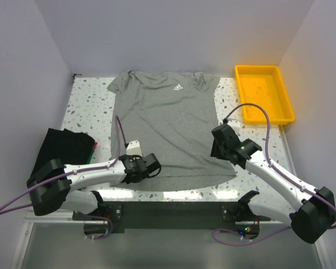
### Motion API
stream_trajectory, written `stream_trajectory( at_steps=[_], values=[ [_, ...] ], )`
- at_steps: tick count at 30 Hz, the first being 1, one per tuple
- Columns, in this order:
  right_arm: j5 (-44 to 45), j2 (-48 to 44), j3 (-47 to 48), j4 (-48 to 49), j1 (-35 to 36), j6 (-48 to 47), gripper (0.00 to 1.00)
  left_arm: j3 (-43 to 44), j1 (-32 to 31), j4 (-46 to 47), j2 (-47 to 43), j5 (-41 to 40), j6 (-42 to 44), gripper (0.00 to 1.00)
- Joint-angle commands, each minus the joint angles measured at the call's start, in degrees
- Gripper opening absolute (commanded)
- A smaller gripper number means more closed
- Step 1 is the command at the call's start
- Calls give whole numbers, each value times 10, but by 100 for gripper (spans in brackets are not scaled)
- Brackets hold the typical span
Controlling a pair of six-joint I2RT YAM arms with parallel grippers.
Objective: Fold and stack the t-shirts
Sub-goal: Flatten the tshirt out
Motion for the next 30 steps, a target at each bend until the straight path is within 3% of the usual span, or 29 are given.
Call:
stream_trajectory(
  at_steps=[1,8,13,30],
  values=[
    [-11,3,-5,3,-1,-4,46,-6,-3,24,4,-17,-15,34],
    [-23,7,-24,15,-1,-3,47,1,-3,38,20,-16,-3,25],
    [-24,8,-36,21,-1,-6,47,6,-4,39,19,-10,3,0],
    [-53,53,-92,73,-1,0,46,33,-29,-12,-70,0,2,0]
  ],
)
